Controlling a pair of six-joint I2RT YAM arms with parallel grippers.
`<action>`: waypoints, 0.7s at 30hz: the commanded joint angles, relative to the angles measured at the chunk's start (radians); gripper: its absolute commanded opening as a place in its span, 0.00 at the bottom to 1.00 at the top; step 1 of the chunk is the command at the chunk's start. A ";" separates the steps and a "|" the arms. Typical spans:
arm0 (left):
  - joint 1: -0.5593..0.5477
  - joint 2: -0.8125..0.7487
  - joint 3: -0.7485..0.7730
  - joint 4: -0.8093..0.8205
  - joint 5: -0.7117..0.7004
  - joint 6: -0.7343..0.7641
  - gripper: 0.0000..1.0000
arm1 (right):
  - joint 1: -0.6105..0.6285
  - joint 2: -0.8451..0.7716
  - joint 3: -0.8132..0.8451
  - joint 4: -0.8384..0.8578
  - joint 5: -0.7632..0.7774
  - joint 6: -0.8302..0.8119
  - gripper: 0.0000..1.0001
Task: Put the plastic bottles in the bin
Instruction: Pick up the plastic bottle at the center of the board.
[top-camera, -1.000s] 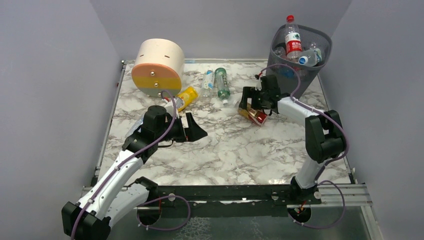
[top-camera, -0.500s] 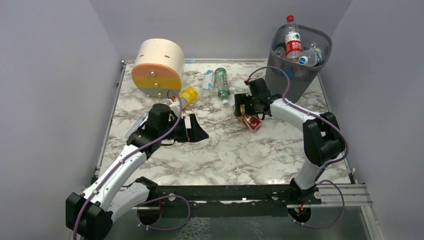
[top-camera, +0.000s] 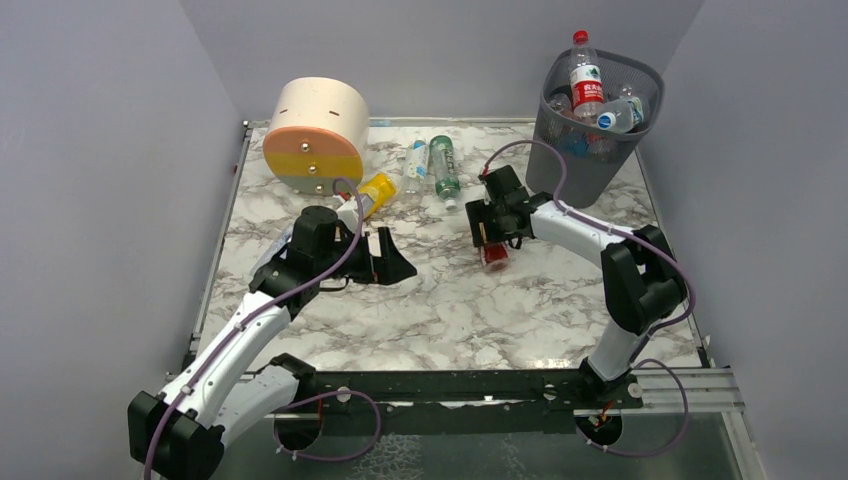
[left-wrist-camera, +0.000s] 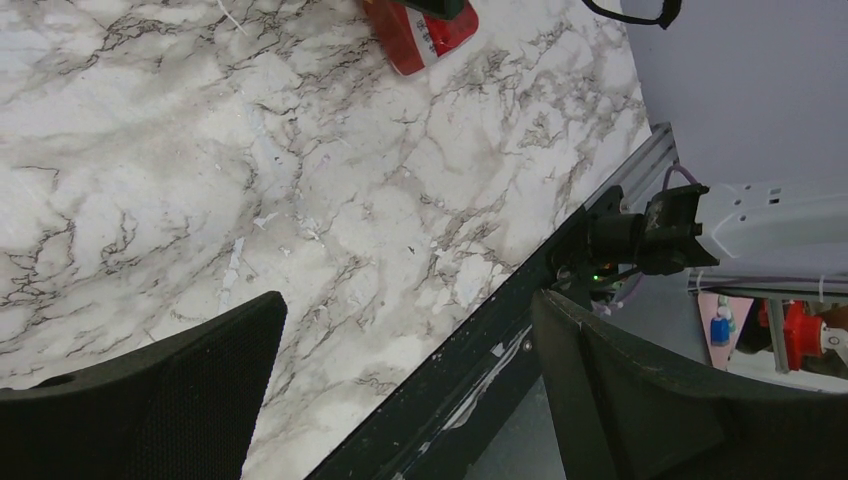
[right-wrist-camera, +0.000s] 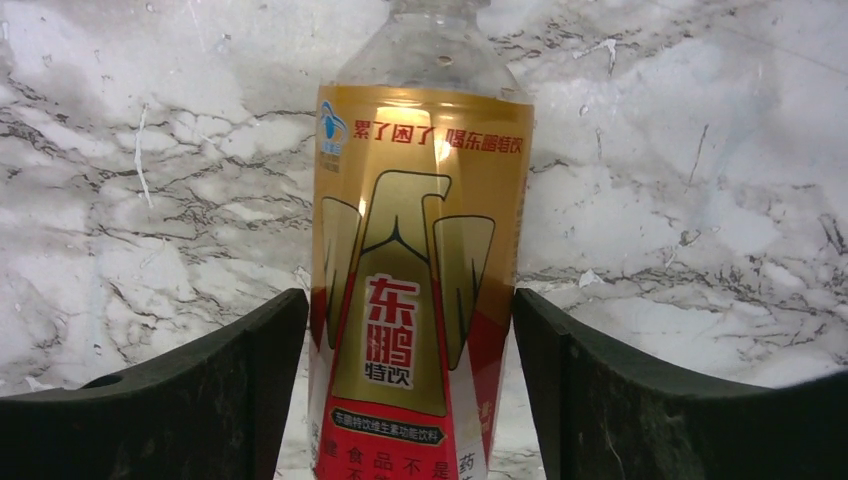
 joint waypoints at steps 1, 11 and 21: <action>0.002 -0.072 -0.008 0.005 -0.015 0.000 0.99 | 0.005 -0.020 -0.003 -0.045 0.063 -0.013 0.71; 0.002 -0.106 0.015 -0.025 -0.035 -0.019 0.99 | 0.005 -0.170 0.142 -0.139 0.002 0.010 0.56; 0.001 -0.019 0.038 0.030 -0.045 -0.026 0.99 | -0.044 -0.184 0.544 -0.152 -0.056 0.003 0.59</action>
